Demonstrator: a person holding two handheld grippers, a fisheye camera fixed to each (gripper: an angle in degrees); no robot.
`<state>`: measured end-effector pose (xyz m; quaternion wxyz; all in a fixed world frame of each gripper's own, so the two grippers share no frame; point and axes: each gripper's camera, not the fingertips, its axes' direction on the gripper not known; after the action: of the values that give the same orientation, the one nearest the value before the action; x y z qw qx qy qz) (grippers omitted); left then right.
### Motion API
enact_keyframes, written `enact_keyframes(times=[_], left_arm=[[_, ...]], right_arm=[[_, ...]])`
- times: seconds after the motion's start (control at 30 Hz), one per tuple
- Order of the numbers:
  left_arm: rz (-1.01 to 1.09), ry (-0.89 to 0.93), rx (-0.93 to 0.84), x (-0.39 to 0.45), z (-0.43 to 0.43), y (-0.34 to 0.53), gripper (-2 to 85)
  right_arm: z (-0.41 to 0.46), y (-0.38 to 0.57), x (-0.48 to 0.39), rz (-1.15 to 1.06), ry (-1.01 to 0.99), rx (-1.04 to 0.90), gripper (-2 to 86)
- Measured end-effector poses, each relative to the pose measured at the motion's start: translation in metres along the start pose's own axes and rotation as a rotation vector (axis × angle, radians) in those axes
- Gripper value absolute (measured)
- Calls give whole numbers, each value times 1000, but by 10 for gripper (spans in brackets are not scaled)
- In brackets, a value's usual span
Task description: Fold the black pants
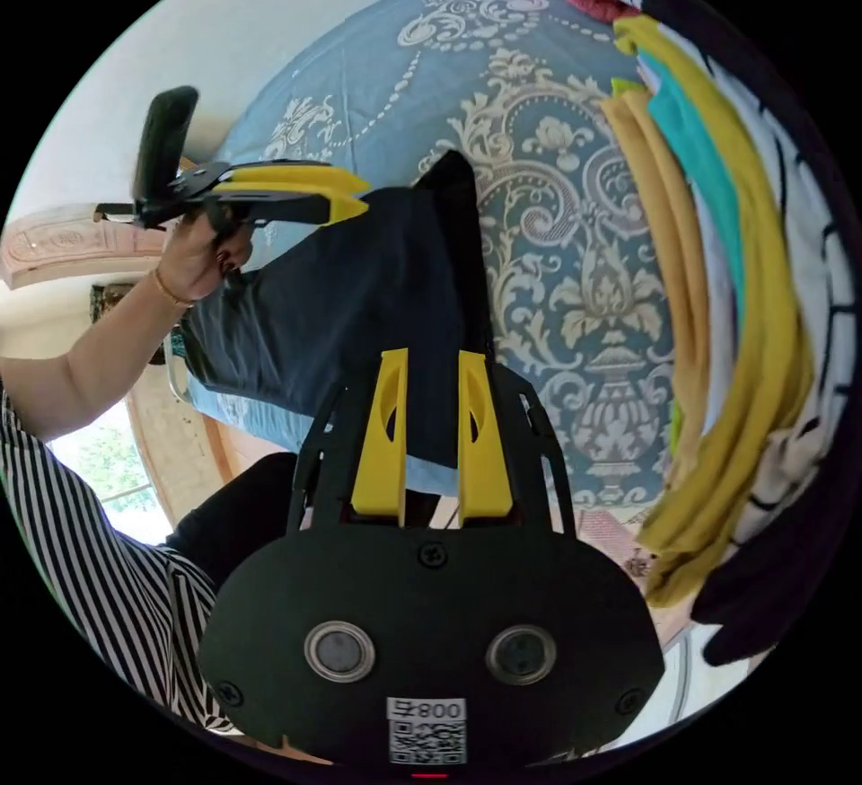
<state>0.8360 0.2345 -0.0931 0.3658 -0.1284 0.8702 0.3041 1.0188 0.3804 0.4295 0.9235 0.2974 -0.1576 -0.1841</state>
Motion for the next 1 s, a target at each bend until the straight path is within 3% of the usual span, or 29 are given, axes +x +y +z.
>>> enact_keyframes(times=[0.1,0.27,0.4,0.53,0.67,1.0], left_arm=[[31,-31,-116,-7,40,-7,54],[81,-37,-55,6,46,6,26],[147,7,29,28,32,31,19],[171,-30,0,34,49,47,17],[168,13,5,29,64,49,16],[201,-120,34,-11,106,25,16]], right_arm=[[13,8,1,15,-25,-22,51],[21,22,-6,-46,-93,-50,10],[5,45,-12,-58,-45,48,16],[-2,60,-2,-19,-11,152,55],[-1,62,4,-27,-51,162,68],[23,87,8,9,19,66,67]])
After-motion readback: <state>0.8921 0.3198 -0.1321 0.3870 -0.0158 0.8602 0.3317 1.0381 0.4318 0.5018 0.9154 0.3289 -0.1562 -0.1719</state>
